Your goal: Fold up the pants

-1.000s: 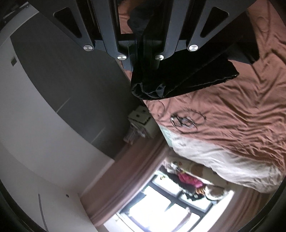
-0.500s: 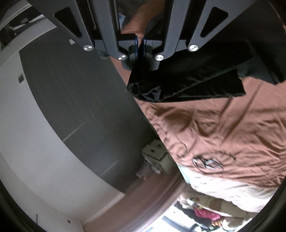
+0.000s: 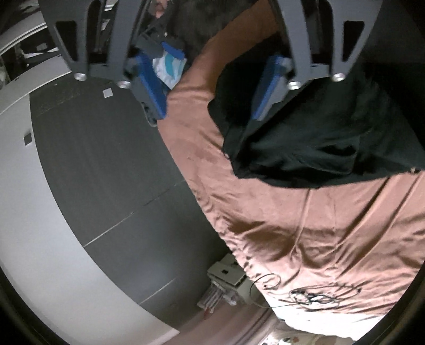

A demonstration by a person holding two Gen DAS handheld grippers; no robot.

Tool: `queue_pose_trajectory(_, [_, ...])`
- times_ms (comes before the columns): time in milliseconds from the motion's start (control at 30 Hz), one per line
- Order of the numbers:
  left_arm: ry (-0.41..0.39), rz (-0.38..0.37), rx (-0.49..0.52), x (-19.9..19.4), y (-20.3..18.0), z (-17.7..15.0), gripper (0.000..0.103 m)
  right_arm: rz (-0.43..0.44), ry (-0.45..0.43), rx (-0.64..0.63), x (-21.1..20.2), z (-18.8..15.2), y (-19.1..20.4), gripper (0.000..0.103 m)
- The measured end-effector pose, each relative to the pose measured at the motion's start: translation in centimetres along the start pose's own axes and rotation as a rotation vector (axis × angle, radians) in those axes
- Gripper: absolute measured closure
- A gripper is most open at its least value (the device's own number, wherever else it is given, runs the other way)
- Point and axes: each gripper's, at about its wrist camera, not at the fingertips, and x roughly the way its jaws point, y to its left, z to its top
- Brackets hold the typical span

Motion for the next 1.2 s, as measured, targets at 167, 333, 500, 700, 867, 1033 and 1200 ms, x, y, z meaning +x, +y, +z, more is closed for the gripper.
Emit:
queue_pose_trajectory(167, [-0.028, 0.052, -0.01, -2.8, 2.4, -1.4, 0.029, 0.036, 0.012, 0.02, 0.7, 0.1, -0.1, 0.03])
queue_pose_trajectory(333, [-0.085, 0.147, -0.031, -6.4, 6.2, -2.4, 0.029, 0.081, 0.022, 0.058, 1.9, 0.9, -0.4, 0.03])
queue_pose_trajectory(500, [-0.151, 0.236, -0.071, -10.9, 9.9, -3.7, 0.029, 0.135, 0.045, 0.143, 3.9, 2.1, -1.7, 0.03])
queue_pose_trajectory(700, [-0.219, 0.333, -0.159, -15.6, 14.9, -6.3, 0.029, 0.215, 0.076, 0.275, 7.1, 3.6, -3.7, 0.03])
queue_pose_trajectory(867, [-0.248, 0.393, -0.248, -18.5, 18.9, -8.6, 0.029, 0.225, 0.092, 0.348, 9.3, 4.2, -4.8, 0.03])
queue_pose_trajectory(1033, [-0.247, 0.409, -0.305, -19.4, 22.0, -10.7, 0.029, 0.217, 0.084, 0.418, 10.5, 4.5, -5.8, 0.03])
queue_pose_trajectory(1200, [-0.213, 0.375, -0.341, -18.3, 24.3, -12.0, 0.032, 0.184, 0.076, 0.456, 11.7, 4.9, -5.9, 0.031])
